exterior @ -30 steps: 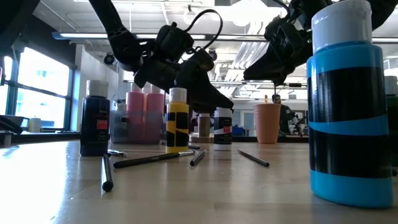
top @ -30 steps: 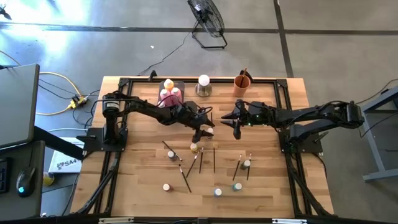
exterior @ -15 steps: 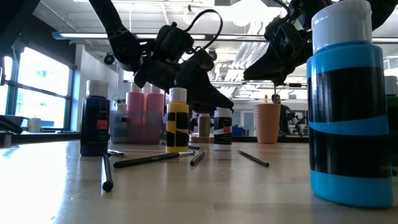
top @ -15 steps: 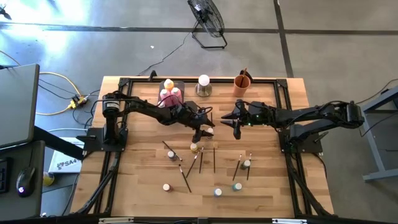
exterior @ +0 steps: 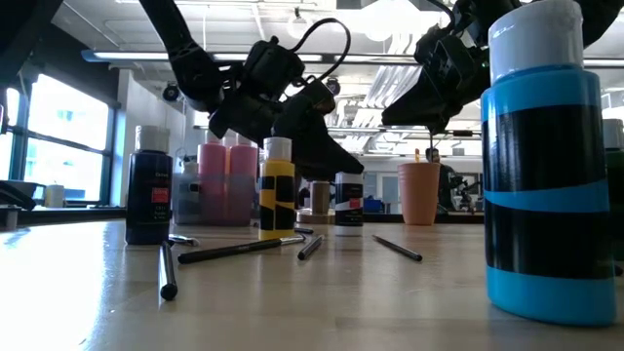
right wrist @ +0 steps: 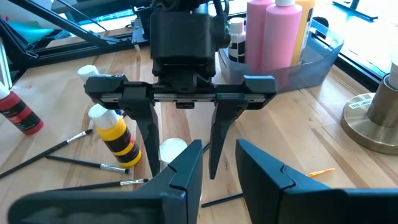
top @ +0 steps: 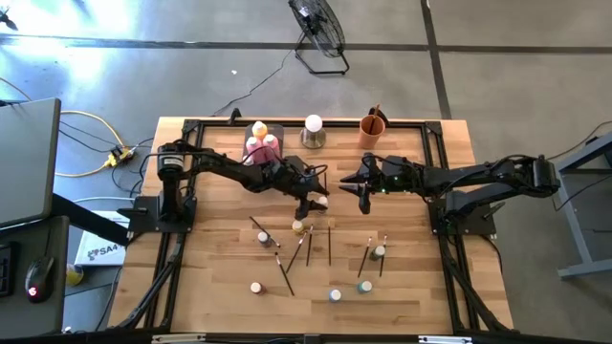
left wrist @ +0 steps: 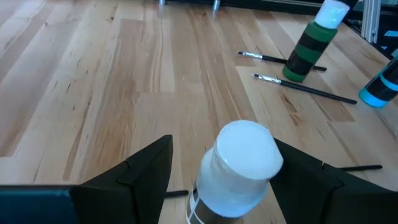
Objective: Pick & Place Paint Supplies
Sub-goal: Put the small white black paint bottle into the gray bin
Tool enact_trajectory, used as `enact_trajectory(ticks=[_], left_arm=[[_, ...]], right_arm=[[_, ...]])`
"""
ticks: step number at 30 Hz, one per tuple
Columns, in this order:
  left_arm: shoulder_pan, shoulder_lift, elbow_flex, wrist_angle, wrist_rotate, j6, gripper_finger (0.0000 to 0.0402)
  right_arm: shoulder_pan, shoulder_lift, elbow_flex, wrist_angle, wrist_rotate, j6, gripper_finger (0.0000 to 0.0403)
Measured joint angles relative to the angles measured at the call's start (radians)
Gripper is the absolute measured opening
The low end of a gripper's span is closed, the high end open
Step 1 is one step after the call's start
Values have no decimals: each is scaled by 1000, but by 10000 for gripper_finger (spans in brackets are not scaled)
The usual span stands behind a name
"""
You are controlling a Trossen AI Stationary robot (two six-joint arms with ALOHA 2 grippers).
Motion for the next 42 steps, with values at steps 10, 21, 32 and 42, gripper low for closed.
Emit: enact_trajectory(ticks=[10, 21, 32, 42], left_arm=[[-34, 0, -1, -28, -74, 38, 242], [-32, 0, -1, 38, -78, 45, 242], [-32, -20, -1, 75, -77, 90, 242], [27, -110, 1, -15, -21, 258, 242]], right_arm=[[0, 0, 0, 0, 0, 0, 91], [0, 0, 0, -1, 0, 0, 91], [0, 0, 0, -1, 0, 0, 91], [0, 0, 0, -8, 0, 0, 91]])
